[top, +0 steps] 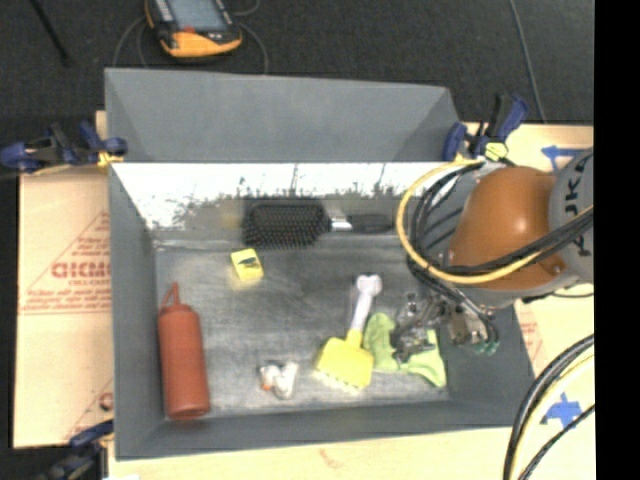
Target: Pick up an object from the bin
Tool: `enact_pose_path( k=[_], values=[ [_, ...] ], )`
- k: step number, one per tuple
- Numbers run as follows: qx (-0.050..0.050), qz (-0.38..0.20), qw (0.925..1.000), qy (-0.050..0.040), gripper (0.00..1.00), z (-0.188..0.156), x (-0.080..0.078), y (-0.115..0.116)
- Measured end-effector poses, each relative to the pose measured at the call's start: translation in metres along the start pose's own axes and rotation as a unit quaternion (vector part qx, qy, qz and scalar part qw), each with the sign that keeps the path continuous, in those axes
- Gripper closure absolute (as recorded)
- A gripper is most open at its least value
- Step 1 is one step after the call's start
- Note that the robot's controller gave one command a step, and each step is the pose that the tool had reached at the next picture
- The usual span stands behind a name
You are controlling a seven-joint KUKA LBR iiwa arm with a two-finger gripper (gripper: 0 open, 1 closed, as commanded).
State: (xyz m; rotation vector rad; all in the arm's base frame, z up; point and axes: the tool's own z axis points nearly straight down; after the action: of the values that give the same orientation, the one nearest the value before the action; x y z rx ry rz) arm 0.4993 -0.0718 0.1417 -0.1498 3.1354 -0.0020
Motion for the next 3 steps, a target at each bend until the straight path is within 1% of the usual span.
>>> enact_pose_path(
  k=[1,2,3],
  values=[
    [0.000,-0.001,1.0000,-0.0002,0.00,0.000,0.000,0.000],
    [0.000,-0.001,1.0000,-0.0002,0.00,0.000,0.000,0.000],
    [0.001,-0.073,0.9973,-0.0011,1.00,0.068,-0.006,0.005]
  ],
)
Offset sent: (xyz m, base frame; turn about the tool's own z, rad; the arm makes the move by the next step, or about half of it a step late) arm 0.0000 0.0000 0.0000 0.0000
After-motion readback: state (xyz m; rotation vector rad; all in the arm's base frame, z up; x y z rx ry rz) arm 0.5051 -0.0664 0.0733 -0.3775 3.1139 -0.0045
